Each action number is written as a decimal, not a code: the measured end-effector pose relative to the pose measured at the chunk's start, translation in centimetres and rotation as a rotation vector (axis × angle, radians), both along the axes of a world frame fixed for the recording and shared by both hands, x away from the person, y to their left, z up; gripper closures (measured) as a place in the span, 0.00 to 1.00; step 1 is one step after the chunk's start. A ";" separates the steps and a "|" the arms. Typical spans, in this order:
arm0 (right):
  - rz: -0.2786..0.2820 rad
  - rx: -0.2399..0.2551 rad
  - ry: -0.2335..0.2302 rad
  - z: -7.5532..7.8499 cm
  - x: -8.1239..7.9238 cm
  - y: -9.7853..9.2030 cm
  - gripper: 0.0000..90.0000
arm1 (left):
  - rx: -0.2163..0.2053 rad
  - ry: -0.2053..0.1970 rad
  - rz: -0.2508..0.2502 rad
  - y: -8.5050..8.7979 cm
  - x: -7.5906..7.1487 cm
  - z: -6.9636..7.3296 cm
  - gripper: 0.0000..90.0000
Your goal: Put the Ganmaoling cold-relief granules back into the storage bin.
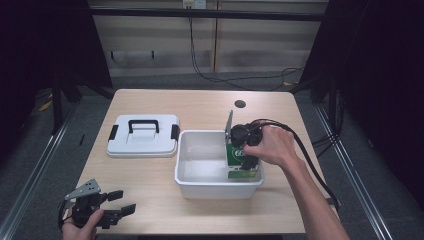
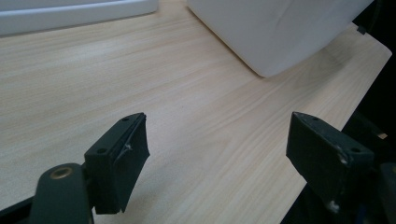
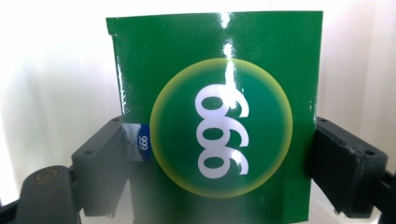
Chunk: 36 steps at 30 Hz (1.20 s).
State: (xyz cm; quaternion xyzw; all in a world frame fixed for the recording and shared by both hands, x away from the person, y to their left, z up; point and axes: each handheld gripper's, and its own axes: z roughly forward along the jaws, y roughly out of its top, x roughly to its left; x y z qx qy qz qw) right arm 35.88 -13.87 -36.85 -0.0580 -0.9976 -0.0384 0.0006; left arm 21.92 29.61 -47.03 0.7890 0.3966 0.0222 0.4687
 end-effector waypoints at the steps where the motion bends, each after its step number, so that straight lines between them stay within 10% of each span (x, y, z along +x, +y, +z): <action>1: -0.008 0.002 0.006 -0.1 0.0 0.0 0.16 | 0.002 -0.001 0.000 0.0 0.0 0.0 0.23; 36: -0.018 -0.094 0.049 -4.3 0.4 1.2 0.15 | -0.008 0.002 0.003 0.1 0.0 0.0 0.23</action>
